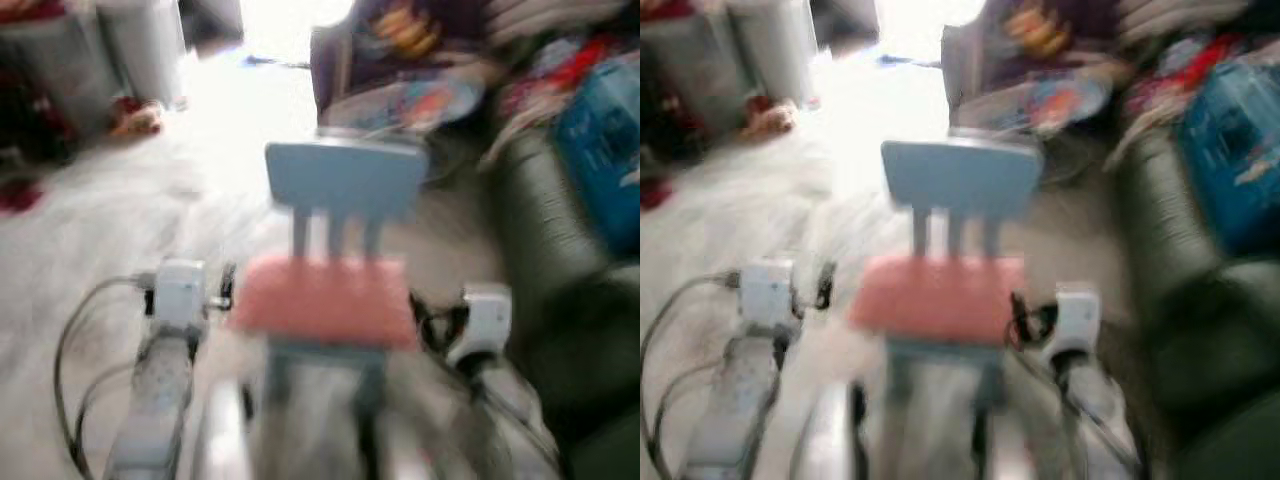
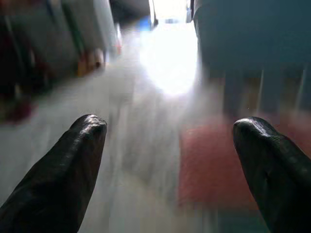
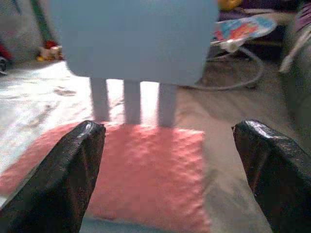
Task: Move the pillow to the sofa
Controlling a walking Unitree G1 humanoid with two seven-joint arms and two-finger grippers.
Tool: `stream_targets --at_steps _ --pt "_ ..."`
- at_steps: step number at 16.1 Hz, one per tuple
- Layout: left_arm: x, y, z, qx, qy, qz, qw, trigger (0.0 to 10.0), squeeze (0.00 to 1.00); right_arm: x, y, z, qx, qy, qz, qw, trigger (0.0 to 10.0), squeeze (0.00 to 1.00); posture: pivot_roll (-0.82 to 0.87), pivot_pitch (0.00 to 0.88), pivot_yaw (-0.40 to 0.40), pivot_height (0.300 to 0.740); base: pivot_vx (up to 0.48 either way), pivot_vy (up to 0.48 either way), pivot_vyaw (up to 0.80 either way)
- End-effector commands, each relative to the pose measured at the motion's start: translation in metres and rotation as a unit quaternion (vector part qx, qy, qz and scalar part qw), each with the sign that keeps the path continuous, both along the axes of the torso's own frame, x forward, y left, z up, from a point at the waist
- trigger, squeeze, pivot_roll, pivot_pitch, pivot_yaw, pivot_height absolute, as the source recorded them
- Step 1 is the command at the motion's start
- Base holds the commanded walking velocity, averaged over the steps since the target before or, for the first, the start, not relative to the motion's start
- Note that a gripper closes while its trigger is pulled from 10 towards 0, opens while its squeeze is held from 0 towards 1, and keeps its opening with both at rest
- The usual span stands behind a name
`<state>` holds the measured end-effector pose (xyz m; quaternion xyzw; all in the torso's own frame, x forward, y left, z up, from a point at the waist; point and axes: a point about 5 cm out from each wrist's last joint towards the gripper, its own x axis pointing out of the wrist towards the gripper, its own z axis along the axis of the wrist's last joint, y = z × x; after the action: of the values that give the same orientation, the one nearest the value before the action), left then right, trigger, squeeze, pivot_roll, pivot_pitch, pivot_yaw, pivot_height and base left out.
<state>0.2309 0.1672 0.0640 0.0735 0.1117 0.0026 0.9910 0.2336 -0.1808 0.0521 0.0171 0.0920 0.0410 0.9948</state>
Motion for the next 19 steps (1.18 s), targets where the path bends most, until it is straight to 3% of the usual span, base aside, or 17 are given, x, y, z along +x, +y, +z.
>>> stream_targets --at_steps 1,6,11,13,19 --pt "0.0058 0.0021 0.0091 0.007 -0.018 -0.004 1.000 10.0 0.00 0.0002 0.0035 0.0006 0.006 -0.001 0.004 1.000 10.0 0.00 0.00 0.000 -0.015 0.626 0.000 0.000 0.00" --pt "0.0071 0.0032 0.0112 0.007 -0.026 -0.004 1.000 10.0 0.00 0.0023 0.0024 0.0012 0.001 -0.002 0.006 1.000 10.0 0.00 0.00 0.000 -0.016 0.626 0.000 0.000 0.00" --pt "0.0073 0.0022 0.0122 0.004 -0.028 -0.008 1.000 10.0 0.00 0.0036 0.0025 0.0021 -0.002 -0.003 0.009 1.000 10.0 0.00 0.00 0.000 -0.019 0.626 0.337 0.000 0.00" --pt "0.0072 0.0015 0.0122 0.002 -0.028 -0.009 1.000 10.0 0.00 0.0032 0.0078 0.0055 -0.039 -0.019 0.041 0.998 10.0 0.00 0.00 0.000 -0.018 0.626 0.360 0.000 0.00" --pt "0.0089 -0.0004 0.0129 0.000 -0.028 -0.012 1.000 10.0 0.00 0.0025 0.0077 0.0040 -0.029 -0.013 0.034 0.999 10.0 0.00 0.00 0.000 -0.017 0.626 0.349 0.000 0.00"
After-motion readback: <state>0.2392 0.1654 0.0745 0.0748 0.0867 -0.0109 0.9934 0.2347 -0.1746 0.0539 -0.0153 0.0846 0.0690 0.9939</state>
